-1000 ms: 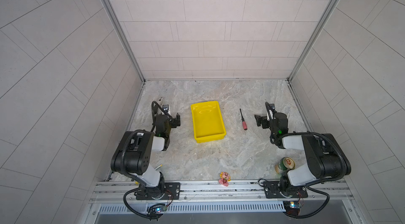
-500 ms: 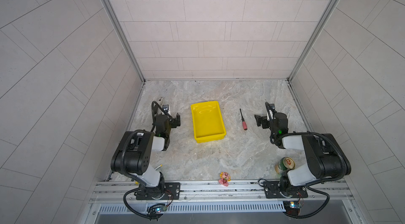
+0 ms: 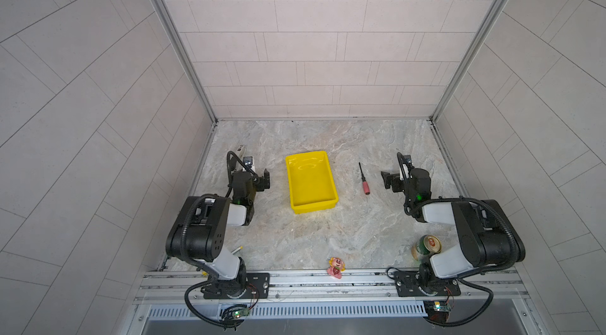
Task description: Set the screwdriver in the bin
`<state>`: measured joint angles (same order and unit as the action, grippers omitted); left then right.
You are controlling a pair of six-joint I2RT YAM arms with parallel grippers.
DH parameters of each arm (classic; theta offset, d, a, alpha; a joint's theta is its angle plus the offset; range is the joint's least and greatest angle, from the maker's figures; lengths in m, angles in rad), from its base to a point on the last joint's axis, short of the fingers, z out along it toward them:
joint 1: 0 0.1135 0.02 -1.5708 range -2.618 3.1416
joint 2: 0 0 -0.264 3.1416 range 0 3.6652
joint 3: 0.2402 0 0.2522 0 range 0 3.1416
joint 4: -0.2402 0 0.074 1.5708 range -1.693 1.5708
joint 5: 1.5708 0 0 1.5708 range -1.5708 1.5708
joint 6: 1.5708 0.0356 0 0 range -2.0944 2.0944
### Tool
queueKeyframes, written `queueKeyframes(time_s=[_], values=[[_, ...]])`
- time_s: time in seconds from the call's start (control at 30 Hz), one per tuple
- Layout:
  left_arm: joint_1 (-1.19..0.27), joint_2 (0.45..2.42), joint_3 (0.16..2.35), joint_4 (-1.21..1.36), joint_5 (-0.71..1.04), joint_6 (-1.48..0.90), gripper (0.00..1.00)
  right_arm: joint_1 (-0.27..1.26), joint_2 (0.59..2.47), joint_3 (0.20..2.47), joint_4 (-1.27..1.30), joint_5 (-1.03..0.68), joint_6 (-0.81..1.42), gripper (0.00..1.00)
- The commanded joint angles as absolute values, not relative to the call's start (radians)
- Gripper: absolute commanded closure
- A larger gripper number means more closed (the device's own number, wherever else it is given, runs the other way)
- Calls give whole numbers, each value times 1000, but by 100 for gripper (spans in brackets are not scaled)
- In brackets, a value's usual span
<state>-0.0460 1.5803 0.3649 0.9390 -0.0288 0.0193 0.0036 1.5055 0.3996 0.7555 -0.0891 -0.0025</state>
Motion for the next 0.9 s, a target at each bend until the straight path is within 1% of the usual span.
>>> queueKeyframes(time_s=[0.0, 0.23, 0.37, 0.43, 0.5, 0.57, 0.67, 0.77, 0.87], values=[[-43, 1532, 345, 980, -31, 32, 0, 0, 1505, 410, 755, -84, -7, 0], [-43, 1327, 354, 783, -74, 0, 0, 0, 1503, 410, 755, -84, -8, 0], [-51, 1202, 396, 640, -81, -55, 0, 0, 1502, 407, 759, -84, -8, 1], [-52, 1140, 445, 525, -81, -98, 0, 0, 1487, 416, 736, -95, -13, 0], [-52, 1091, 550, 332, -95, -146, 0, -5, 1424, 498, 540, -98, 0, 0], [-53, 1064, 650, 182, -65, -174, 0, -12, 1375, 577, 376, -154, -9, 0], [-54, 1062, 796, 12, -36, -198, 0, -12, 1293, 656, 228, -211, -11, 0], [-54, 1085, 907, -108, 0, -218, 0, -11, 1215, 710, 118, -264, 14, 0], [-54, 1114, 996, -193, 54, -225, 0, -2, 1164, 790, -28, -236, 64, 0]])
